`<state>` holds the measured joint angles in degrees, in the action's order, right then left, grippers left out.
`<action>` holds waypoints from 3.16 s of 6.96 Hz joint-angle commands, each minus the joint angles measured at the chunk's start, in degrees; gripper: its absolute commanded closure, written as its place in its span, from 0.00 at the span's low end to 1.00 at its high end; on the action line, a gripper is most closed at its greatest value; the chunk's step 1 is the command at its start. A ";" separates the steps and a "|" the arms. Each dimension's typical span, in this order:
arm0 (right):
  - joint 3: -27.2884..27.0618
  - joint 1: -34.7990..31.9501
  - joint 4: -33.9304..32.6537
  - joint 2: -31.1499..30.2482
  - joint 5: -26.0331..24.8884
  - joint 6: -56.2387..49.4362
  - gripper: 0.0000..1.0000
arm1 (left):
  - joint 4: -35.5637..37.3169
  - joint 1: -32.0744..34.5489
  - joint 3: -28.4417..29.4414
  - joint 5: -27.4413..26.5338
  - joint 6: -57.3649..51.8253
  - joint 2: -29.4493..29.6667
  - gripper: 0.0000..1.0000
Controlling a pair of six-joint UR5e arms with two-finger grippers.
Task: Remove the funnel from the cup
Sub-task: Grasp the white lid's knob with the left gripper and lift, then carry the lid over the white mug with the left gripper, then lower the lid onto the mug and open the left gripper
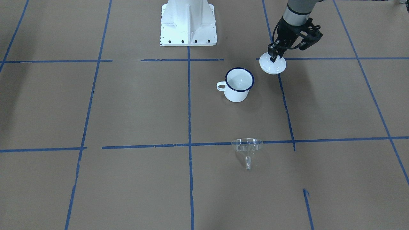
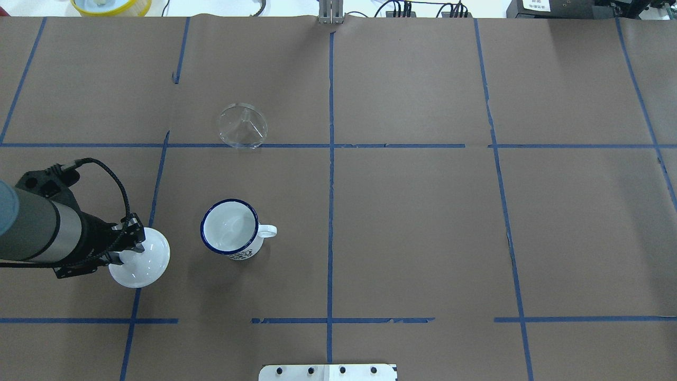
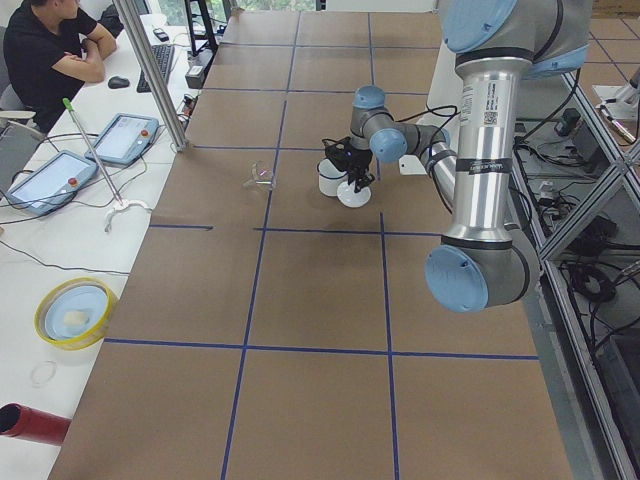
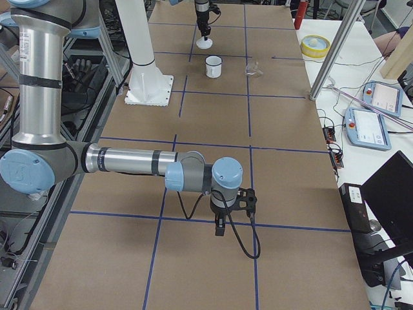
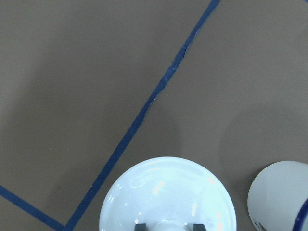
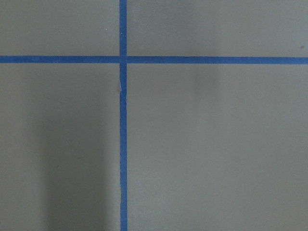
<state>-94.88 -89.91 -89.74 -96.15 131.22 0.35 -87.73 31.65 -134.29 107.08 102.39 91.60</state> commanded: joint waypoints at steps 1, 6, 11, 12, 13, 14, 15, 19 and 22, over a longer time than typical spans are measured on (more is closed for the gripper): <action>-0.04 0.00 0.00 0.00 0.00 0.00 0.00 | 5.26 2.97 -1.68 1.27 -0.08 4.96 1.00; -0.04 0.00 0.00 0.00 0.00 0.00 0.00 | 13.72 2.45 14.65 2.34 -0.78 25.72 1.00; 0.05 0.00 0.00 0.00 0.00 0.00 0.00 | 10.03 1.57 17.40 3.48 -0.70 25.91 1.00; -0.04 0.00 0.00 0.00 0.00 0.00 0.00 | 10.03 1.57 17.57 3.57 -0.70 25.91 1.00; -0.04 0.00 0.00 0.00 0.00 0.00 0.00 | 10.03 1.31 17.75 3.57 -0.70 25.91 1.00; -0.04 0.00 0.00 0.00 0.00 0.00 0.00 | 10.12 0.78 17.49 3.66 -0.70 25.91 1.00; -0.04 0.00 0.00 0.00 0.00 0.00 0.00 | 10.12 0.78 17.49 3.57 -0.70 26.00 1.00; -0.04 0.00 0.00 0.00 0.00 0.00 0.00 | 10.03 0.60 17.75 4.54 -0.79 26.00 1.00; -0.04 0.00 0.00 0.00 0.00 0.00 0.00 | 9.68 0.60 18.10 4.36 -0.87 26.00 1.00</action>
<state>-94.92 -89.91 -89.74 -96.15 131.22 0.35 -77.83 32.26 -116.35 111.52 101.59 117.60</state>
